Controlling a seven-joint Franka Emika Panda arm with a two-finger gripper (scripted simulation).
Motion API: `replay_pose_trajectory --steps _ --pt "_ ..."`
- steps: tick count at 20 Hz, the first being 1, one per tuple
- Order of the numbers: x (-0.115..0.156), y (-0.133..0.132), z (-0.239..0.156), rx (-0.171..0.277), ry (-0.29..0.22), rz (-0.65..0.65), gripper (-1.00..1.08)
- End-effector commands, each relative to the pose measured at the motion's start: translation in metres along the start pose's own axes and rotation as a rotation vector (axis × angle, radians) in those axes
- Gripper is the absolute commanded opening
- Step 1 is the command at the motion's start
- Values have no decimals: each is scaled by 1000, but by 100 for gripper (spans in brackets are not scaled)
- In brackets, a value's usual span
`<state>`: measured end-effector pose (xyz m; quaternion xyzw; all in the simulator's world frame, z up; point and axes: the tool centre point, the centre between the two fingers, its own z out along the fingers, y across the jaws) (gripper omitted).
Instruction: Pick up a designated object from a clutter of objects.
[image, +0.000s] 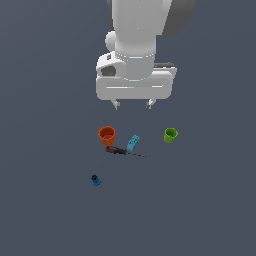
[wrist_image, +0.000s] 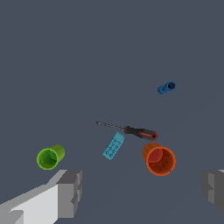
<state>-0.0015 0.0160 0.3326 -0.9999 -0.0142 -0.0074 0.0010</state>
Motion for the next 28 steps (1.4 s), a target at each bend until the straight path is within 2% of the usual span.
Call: replay_pose_trajectory --steps 1,10,17,28 --pt "0 0 0 0 0 0 100" --pt "6 17 -10 -30 21 30 100" --pt "9 19 -6 -27 20 34 100" --pt "45 43 33 -10 13 97 100"
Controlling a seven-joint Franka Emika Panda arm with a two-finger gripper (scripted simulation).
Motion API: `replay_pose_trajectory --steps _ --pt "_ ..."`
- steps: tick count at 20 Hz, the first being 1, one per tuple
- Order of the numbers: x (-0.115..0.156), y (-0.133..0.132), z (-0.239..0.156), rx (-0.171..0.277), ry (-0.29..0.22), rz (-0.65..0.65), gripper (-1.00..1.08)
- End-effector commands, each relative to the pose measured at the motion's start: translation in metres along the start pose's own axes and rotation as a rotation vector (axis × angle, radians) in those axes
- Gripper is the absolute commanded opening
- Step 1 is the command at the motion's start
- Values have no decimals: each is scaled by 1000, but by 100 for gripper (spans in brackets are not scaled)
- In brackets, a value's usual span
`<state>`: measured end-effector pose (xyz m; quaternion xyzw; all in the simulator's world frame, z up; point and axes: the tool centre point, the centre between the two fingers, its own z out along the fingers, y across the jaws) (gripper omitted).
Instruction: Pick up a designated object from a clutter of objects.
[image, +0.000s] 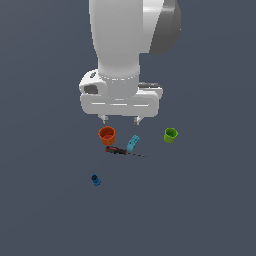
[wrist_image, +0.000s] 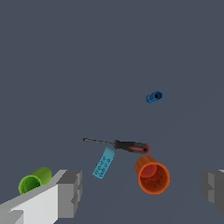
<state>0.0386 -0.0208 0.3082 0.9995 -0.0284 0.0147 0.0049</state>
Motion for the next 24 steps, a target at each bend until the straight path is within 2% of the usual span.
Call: replay_pose_trajectory --steps 1,14,24 --pt "12 7 15 4 -3 21 100" --pt "72 64 125 16 -20 161 100" --pt "91 99 197 9 -28 237 100"
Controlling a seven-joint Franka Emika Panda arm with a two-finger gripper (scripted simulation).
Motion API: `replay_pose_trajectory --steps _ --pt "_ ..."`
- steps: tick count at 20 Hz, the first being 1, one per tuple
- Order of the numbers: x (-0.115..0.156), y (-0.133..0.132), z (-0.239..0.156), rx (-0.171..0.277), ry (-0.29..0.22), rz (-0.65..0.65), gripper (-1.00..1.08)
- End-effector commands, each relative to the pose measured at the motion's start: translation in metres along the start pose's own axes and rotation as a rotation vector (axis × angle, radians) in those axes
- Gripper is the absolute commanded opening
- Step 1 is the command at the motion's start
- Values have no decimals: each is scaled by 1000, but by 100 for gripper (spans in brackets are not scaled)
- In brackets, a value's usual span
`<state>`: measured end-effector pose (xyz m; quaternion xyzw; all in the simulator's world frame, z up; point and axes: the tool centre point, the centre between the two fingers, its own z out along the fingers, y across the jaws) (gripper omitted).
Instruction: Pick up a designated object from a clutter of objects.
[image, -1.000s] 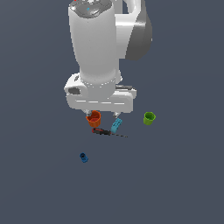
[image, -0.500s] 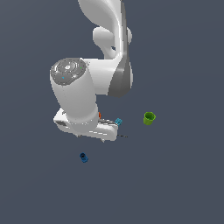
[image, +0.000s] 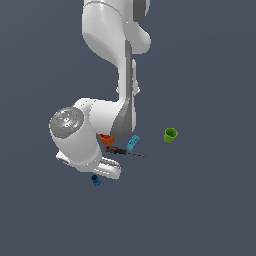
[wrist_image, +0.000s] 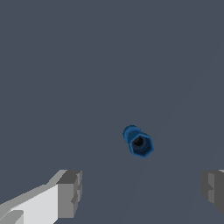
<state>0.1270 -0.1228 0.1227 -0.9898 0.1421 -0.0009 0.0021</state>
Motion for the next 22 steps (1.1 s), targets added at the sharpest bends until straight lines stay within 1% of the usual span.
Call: replay_pose_trajectory --steps 1,6,14,22 --pt "5 6 13 -2 0 13 100" --pt "9 12 27 -4 -1 27 100" --pt "8 13 35 -4 -2 28 100" --pt "8 13 74 -4 -2 29 100"
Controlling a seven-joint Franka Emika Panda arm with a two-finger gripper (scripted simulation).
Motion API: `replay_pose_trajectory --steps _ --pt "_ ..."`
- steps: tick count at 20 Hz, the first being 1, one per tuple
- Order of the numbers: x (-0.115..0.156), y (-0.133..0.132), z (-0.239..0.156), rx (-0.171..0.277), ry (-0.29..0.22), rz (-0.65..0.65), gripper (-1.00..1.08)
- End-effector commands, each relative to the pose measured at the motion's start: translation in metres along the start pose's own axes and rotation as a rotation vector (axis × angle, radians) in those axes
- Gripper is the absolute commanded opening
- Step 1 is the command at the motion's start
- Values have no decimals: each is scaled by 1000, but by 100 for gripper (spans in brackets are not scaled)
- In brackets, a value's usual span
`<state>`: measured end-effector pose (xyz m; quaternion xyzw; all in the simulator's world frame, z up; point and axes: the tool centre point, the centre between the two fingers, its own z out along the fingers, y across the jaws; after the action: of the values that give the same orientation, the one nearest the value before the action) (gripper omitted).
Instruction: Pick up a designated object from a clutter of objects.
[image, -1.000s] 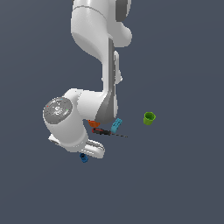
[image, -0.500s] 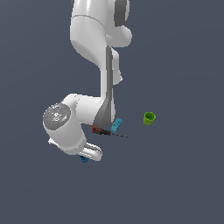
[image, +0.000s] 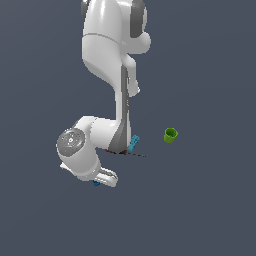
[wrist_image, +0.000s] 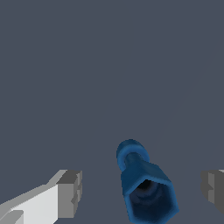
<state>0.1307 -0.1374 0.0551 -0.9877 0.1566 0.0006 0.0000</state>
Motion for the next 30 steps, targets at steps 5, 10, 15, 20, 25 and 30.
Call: replay_pose_trajectory --steps 5,10,15,20,25,30 --pt "1 0 13 0 1 1 100" --pt "2 0 12 0 1 1 -100" --pt "2 0 12 0 1 1 -100" --pt "1 0 11 0 1 1 -100" --pt "-5 0 2 0 1 1 -100" --pt "-17 1 -16 0 1 1 -100"
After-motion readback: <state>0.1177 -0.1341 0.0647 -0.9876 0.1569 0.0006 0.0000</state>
